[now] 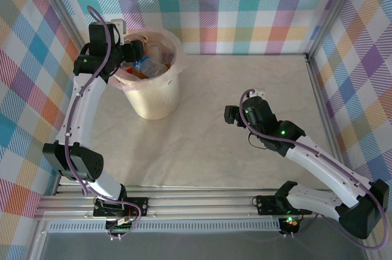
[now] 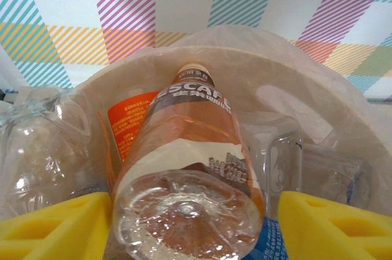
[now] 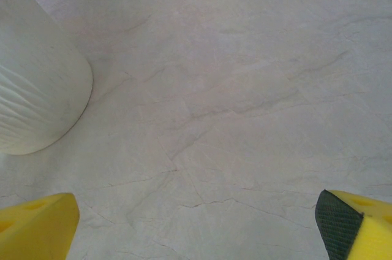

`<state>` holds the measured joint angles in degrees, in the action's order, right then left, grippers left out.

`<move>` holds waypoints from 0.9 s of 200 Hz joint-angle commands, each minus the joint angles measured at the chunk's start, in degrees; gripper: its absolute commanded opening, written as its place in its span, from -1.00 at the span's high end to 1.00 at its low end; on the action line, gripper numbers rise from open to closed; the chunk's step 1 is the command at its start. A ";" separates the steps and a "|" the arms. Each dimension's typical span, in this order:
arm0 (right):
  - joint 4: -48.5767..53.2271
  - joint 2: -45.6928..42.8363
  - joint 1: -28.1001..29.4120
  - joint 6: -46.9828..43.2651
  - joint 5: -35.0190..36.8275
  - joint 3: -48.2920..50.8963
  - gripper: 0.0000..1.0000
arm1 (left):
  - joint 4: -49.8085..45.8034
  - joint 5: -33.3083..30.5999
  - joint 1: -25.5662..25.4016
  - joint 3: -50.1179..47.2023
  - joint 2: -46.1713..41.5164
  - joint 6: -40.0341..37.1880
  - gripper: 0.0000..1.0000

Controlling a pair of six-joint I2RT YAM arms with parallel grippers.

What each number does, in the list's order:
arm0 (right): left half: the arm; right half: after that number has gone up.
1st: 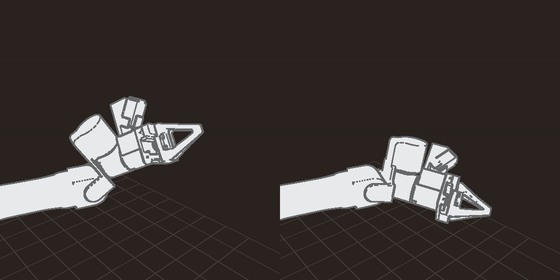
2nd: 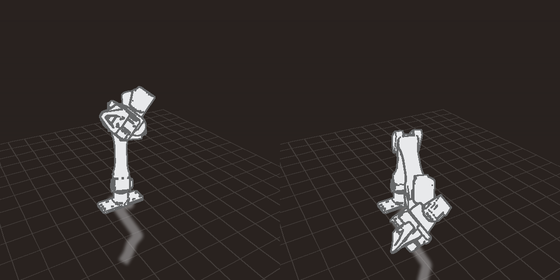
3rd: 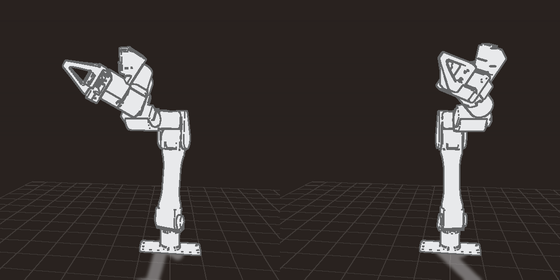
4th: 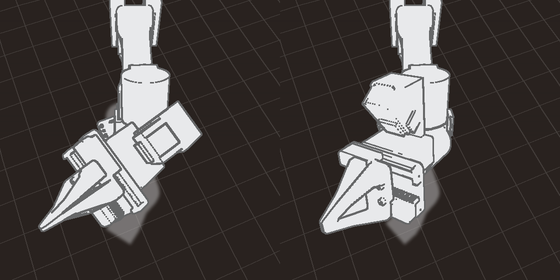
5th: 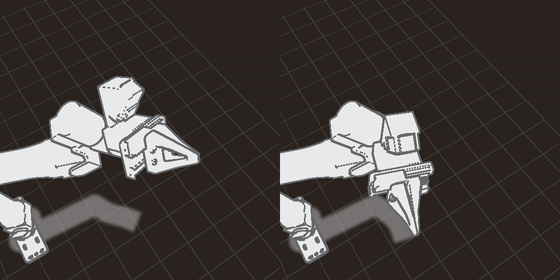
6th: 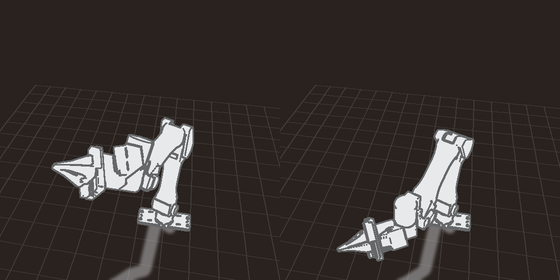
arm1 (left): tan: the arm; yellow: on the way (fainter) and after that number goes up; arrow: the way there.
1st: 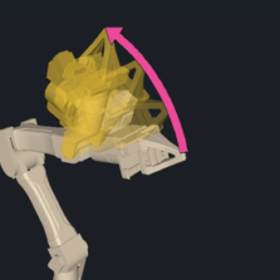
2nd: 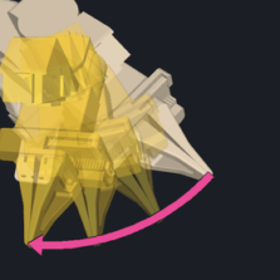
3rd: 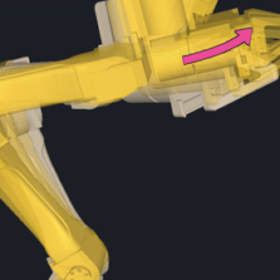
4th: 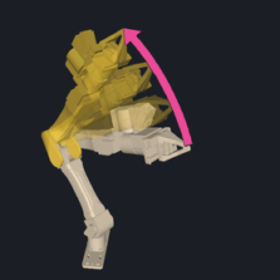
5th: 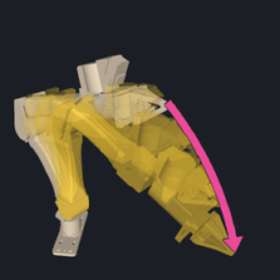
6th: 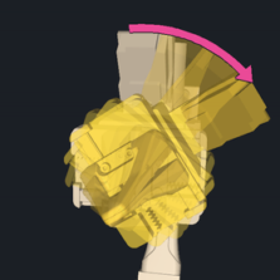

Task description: Put the plastic bottles in the bin

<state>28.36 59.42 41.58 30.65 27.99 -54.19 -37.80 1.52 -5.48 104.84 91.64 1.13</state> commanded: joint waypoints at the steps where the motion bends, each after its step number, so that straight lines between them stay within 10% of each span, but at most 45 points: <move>1: -0.19 -0.79 -0.28 -0.69 0.04 -0.25 -0.99 | -1.61 1.20 0.51 1.47 -2.87 1.91 -0.54; 84: 2.71 -5.50 -0.27 -2.56 5.63 0.02 -0.99 | -4.70 -0.80 0.54 -0.60 -14.48 7.49 -1.00; 180: 0.20 -18.15 -0.58 -10.18 15.21 8.91 -0.99 | 11.58 -19.45 0.55 -49.76 -53.03 17.15 -1.00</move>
<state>29.85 44.45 41.56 22.55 38.13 -47.03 -31.27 -11.62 -5.48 63.35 43.55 15.51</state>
